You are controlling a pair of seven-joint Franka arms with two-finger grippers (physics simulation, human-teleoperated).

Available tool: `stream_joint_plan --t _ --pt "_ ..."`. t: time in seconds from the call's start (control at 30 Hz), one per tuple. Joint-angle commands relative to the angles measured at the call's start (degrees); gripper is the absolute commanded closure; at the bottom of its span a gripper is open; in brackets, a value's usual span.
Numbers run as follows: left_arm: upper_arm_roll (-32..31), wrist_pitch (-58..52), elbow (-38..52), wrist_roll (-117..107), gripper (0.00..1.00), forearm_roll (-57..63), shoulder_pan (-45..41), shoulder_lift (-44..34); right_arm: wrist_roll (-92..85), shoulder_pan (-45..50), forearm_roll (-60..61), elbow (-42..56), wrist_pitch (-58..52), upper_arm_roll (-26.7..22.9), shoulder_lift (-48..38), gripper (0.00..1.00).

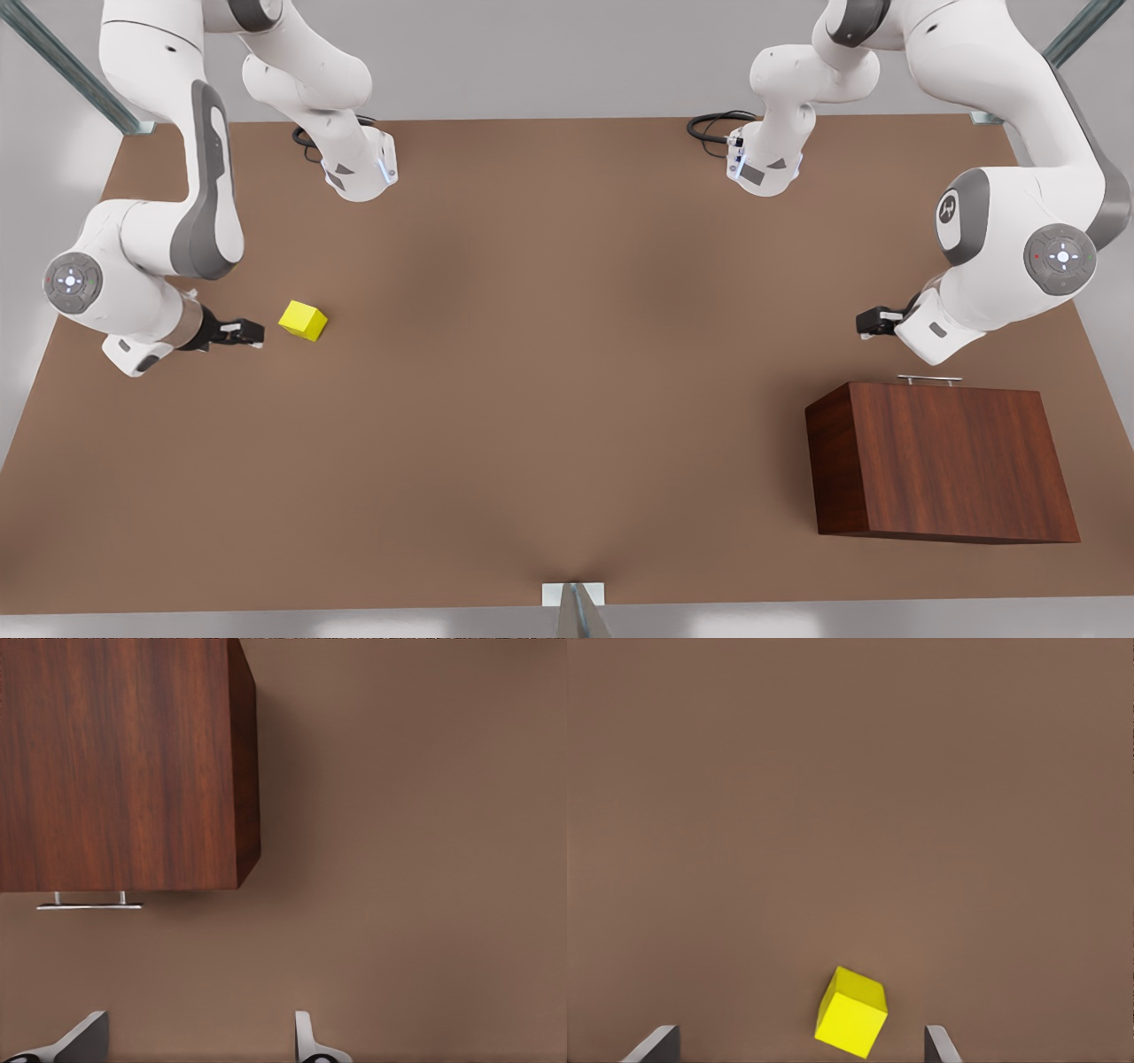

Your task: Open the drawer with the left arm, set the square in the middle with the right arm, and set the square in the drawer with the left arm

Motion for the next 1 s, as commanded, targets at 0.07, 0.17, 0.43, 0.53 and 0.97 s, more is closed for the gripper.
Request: stream_joint_plan --t 0.07,0.17,0.43,0.53,0.97 --pt "0.26 0.96 -0.09 -1.75 0.00 0.20 0.00 -0.18 -0.32 0.04 -0.13 -0.35 0.09 -0.11 -0.17 0.00" --pt "0.79 9.49 -9.31 -19.49 0.00 0.20 0.18 -5.27 -0.50 -0.49 -0.12 -2.81 4.39 -0.90 1.32 0.00" --pt "10.02 42.53 -42.62 -52.11 0.00 -0.15 0.00 -19.78 8.64 -0.05 3.13 -14.23 19.69 -4.50 8.18 0.00" --pt "12.30 51.68 -47.72 -58.88 0.00 -0.42 0.09 -18.38 12.25 -2.16 4.35 -19.33 18.90 -4.59 8.00 0.00" --pt "15.82 62.75 -52.03 -61.79 0.00 -14.48 0.61 -12.66 14.36 -2.16 10.25 -27.59 19.95 -6.35 8.09 0.00"
